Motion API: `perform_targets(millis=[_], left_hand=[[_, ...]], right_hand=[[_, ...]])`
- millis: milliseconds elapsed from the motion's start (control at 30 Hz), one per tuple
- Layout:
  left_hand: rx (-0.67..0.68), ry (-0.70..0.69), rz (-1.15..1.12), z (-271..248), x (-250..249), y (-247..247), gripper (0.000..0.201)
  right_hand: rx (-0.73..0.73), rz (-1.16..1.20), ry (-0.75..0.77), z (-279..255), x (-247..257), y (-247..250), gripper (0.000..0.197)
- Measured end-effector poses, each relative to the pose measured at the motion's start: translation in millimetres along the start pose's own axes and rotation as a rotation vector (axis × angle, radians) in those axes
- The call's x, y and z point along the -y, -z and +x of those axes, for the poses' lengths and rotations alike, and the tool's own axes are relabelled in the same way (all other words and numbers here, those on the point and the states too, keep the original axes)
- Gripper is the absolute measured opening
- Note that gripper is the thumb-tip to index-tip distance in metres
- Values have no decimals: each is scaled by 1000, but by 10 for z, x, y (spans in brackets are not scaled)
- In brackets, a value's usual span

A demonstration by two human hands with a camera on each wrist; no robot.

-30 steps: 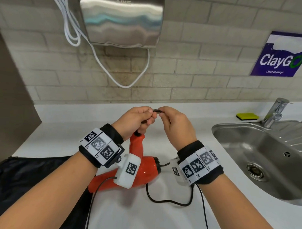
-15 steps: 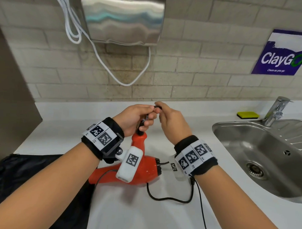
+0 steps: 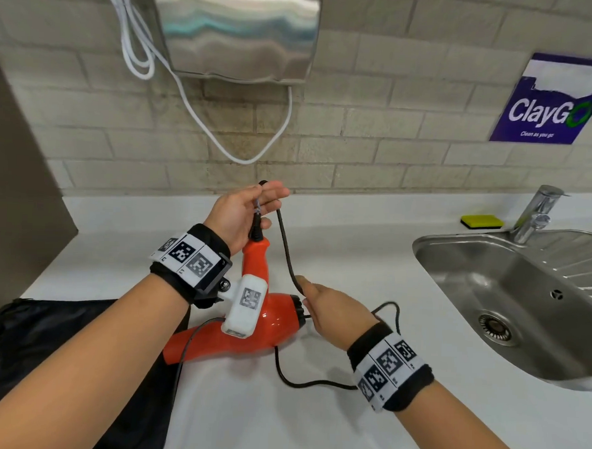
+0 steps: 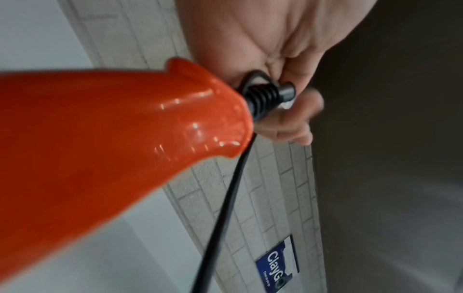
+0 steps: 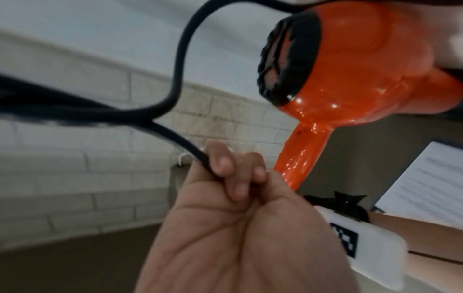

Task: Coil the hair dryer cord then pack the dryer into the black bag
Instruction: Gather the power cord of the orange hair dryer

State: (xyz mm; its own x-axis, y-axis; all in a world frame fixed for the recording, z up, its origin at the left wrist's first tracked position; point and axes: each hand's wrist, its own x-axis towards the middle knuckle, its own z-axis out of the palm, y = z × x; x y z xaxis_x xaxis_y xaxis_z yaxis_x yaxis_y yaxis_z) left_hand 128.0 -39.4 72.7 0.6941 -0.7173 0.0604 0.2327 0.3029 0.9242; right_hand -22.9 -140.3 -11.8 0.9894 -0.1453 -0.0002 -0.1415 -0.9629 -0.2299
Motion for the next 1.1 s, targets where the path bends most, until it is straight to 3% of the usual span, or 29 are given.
perform_targets(millis=[133,267,367,467,533,633,867,1000,1100], left_hand=[[74,-51,152,-49,9,-42,29],[154,-44,362,-78,-15,-14,33],[210,17,446,-110,-39,-64,46],[320,35,521,-148,-36,-170,61],[361,31,552,-176,-20,-229,65],[299,42,489,-172,-12,-245,56],[329,160,327,-133,-40,-151,56],[378,192,315,-144,-49,-155,42],[365,229,305,-146,-81,-133,43]], right_hand=[[-142,-225,175,12,95,164,48],[-521,-86,394,80,149,300,28],[-664,100,387,160,217,533,31],[-731,271,240,305,231,747,34],[-741,379,132,403,211,838,22],[-697,470,94,505,172,903,13],[-426,733,131,461,56,845,37],[-429,792,125,430,17,816,30],[-472,831,144,416,34,820,25]])
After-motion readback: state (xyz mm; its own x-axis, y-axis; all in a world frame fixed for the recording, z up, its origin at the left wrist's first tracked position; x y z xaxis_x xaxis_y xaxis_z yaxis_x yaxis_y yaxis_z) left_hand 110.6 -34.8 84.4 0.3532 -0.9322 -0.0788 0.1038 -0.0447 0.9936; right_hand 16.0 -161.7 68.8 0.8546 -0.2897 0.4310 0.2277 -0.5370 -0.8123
